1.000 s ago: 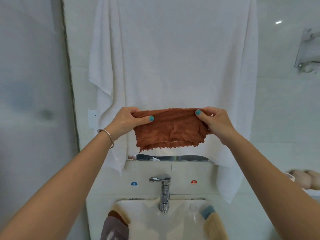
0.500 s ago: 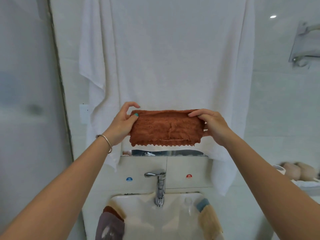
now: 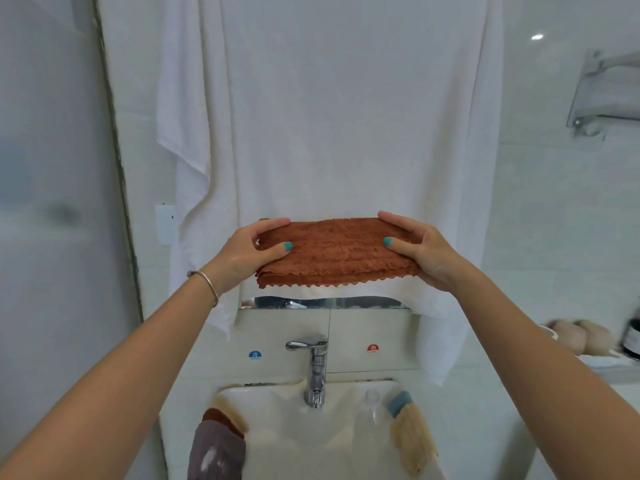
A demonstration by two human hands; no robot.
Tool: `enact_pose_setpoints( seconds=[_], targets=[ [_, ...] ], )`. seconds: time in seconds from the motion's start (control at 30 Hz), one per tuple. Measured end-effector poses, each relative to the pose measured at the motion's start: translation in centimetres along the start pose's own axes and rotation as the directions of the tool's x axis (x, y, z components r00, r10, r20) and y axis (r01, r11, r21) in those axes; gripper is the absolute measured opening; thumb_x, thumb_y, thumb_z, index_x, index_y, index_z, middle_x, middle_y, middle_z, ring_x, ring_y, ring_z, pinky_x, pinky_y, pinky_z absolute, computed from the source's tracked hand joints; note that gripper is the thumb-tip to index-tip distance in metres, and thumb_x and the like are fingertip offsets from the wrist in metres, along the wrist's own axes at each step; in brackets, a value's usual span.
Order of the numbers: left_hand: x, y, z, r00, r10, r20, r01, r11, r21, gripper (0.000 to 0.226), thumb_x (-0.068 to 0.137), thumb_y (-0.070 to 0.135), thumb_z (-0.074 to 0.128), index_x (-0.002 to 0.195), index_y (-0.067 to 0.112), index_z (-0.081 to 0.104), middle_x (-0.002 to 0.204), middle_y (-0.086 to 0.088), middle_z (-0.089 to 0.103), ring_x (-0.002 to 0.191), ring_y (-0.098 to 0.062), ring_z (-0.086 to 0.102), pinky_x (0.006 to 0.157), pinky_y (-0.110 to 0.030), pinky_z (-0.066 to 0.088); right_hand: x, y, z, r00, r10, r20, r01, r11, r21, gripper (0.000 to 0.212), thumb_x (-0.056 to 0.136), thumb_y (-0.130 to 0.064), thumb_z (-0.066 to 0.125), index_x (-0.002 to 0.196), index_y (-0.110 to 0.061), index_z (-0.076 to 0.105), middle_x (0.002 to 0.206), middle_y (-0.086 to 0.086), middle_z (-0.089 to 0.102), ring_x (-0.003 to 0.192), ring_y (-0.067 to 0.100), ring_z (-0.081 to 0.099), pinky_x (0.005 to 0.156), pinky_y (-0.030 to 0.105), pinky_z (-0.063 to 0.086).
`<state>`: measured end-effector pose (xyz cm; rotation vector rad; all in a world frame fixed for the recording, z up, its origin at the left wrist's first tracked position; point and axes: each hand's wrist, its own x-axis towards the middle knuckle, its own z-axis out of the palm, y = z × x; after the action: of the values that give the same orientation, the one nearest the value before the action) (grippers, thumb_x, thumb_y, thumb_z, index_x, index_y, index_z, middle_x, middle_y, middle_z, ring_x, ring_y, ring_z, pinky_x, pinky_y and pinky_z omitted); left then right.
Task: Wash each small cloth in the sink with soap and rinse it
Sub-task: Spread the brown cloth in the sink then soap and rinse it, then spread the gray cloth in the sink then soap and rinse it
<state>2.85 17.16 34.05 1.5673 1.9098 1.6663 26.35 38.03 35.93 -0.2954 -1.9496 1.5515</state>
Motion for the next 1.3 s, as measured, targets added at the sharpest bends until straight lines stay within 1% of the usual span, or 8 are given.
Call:
enact_pose_setpoints(
  seconds=[0.2, 0.53, 0.67, 0.77, 0.87, 1.0, 1.2, 1.3],
  targets=[
    [-0.8, 0.6, 2.9, 0.992, -0.04, 0.118, 0.051, 0.995, -0.089, 0.061, 0.073, 0.036, 0.071, 0.132, 0.028, 0.055, 0.129, 0.002, 0.056, 0.113, -0.015, 0.059, 0.088, -0.024, 0.055, -3.7, 0.2, -2.1, 0.994, 0.079, -0.07, -0.078, 0.997, 0.021, 0.047, 0.095, 0.0, 0.055, 0.136, -0.024, 0.056, 0.125, 0.003, 0.064, 0.064, 0.013, 0.061, 0.051, 0.022, 0.051],
    [-8.6, -7.6, 19.7, 0.863, -0.191, 0.468, 0.339, 0.906, -0.255, 0.074, 0.07, 0.029, 0.086, 0.136, 0.03, 0.051, 0.133, 0.007, 0.053, 0.117, -0.01, 0.058, 0.099, -0.034, 0.051, -16.5, 11.6, -11.6, 0.906, 0.38, -0.185, -0.386, 0.922, 0.002, 0.053, 0.09, 0.005, 0.056, 0.13, -0.03, 0.06, 0.129, 0.001, 0.065, 0.104, 0.021, 0.065, 0.079, 0.025, 0.056],
    [-13.9, -13.1, 27.4, 0.781, -0.28, 0.557, 0.472, 0.849, -0.235, 0.074, 0.079, 0.017, 0.08, 0.14, 0.034, 0.042, 0.139, 0.002, 0.047, 0.123, -0.01, 0.053, 0.102, -0.028, 0.048, -20.5, 20.0, -15.6, 0.806, 0.585, -0.092, -0.581, 0.811, 0.071, 0.068, 0.069, -0.028, 0.084, 0.132, -0.036, 0.059, 0.133, 0.003, 0.062, 0.102, 0.035, 0.055, 0.081, 0.042, 0.044],
    [-16.8, -16.5, 31.5, 0.766, -0.357, 0.534, 0.534, 0.816, -0.22, 0.074, 0.083, 0.013, 0.076, 0.141, 0.038, 0.037, 0.142, 0.008, 0.043, 0.129, -0.011, 0.048, 0.102, -0.024, 0.046, -21.6, 25.8, -18.1, 0.766, 0.643, 0.007, -0.642, 0.763, 0.073, 0.078, 0.063, -0.029, 0.088, 0.134, -0.036, 0.057, 0.134, 0.006, 0.061, 0.102, 0.036, 0.054, 0.087, 0.048, 0.04],
    [-17.9, -18.3, 33.9, 0.776, -0.416, 0.474, 0.559, 0.802, -0.211, 0.076, 0.085, 0.009, 0.073, 0.144, 0.039, 0.036, 0.146, 0.009, 0.04, 0.131, -0.009, 0.045, 0.1, -0.028, 0.049, -21.1, 29.1, -19.3, 0.753, 0.657, 0.017, -0.654, 0.746, 0.128, 0.068, 0.072, -0.01, 0.072, 0.135, -0.029, 0.056, 0.131, 0.005, 0.063, 0.108, 0.025, 0.065, 0.08, 0.033, 0.056],
    [-16.5, -19.3, 35.2, 0.801, -0.462, 0.38, 0.559, 0.805, -0.198, 0.079, 0.085, 0.001, 0.07, 0.143, 0.043, 0.035, 0.146, 0.008, 0.04, 0.13, -0.007, 0.046, 0.09, -0.026, 0.053, -18.4, 32.5, -20.5, 0.772, 0.632, 0.066, -0.632, 0.753, 0.183, 0.071, 0.071, -0.009, 0.071, 0.138, -0.026, 0.053, 0.133, 0.004, 0.062, 0.11, 0.02, 0.064, 0.075, 0.024, 0.057],
    [-14.7, -20.5, 37.1, 0.82, -0.506, 0.267, 0.538, 0.841, -0.057, 0.089, 0.088, -0.001, 0.065, 0.136, 0.064, 0.027, 0.139, 0.035, 0.031, 0.132, -0.001, 0.039, 0.093, -0.024, 0.05, -14.1, 38.1, -21.9, 0.79, 0.583, 0.188, -0.612, 0.758, 0.223, 0.069, 0.077, -0.011, 0.072, 0.138, -0.034, 0.052, 0.131, -0.002, 0.063, 0.108, 0.035, 0.05, 0.077, 0.032, 0.054],
    [-14.4, -21.3, 38.6, 0.826, -0.508, 0.243, 0.527, 0.85, -0.014, 0.089, 0.089, -0.001, 0.063, 0.137, 0.062, 0.023, 0.137, 0.038, 0.027, 0.133, 0.005, 0.033, 0.095, -0.019, 0.048, -13.2, 41.0, -22.7, 0.777, 0.589, 0.223, -0.63, 0.725, 0.279, 0.072, 0.078, -0.005, 0.066, 0.144, -0.026, 0.046, 0.13, -0.001, 0.063, 0.113, 0.03, 0.058, 0.088, 0.037, 0.055]
  ],
)
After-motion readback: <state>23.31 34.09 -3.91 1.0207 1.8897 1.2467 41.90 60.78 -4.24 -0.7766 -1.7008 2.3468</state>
